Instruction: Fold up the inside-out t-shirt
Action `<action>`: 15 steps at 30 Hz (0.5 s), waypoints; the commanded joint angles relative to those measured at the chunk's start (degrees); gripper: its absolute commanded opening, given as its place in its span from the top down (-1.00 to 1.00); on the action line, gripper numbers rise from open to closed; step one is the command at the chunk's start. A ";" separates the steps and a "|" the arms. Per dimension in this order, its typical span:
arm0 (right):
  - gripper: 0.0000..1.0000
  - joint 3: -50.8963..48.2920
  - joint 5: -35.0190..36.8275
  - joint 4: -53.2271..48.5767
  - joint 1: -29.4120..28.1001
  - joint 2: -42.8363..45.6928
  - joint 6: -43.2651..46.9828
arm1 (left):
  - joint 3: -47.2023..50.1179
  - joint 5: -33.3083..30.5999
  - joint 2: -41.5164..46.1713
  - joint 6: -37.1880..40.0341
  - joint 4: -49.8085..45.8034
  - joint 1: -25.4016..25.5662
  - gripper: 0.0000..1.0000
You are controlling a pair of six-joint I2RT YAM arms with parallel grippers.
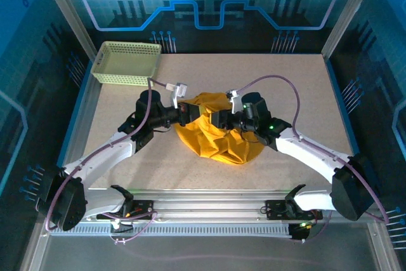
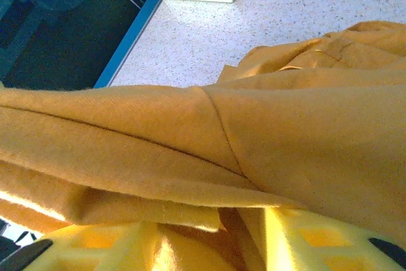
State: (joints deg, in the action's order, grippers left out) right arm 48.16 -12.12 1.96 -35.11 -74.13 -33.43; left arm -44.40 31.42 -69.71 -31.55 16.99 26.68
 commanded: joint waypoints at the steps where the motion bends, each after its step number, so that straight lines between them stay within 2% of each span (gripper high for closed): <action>1: 0.02 1.91 -1.79 2.36 0.55 0.50 0.56 | -0.24 2.07 0.28 0.66 1.55 -0.52 1.00; 5: 0.05 1.88 -2.63 2.98 0.57 -0.40 0.38 | -0.43 2.50 0.06 0.50 1.86 -0.44 1.00; 7: 0.15 1.93 -2.60 2.72 0.49 -0.53 0.59 | -0.52 2.68 0.02 0.45 1.75 -0.49 1.00; 10: 0.34 4.01 -1.42 0.55 -0.16 -0.83 1.78 | -0.42 2.51 0.02 0.40 1.74 -0.57 1.00; 15: 0.88 4.97 2.62 -4.82 -0.92 2.25 3.69 | -1.72 -1.49 -0.71 1.22 -1.28 -0.50 1.00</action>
State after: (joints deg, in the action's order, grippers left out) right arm 51.07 -12.36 0.69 -35.38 -74.39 -31.48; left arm -44.40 32.01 -69.71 -31.46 16.84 26.65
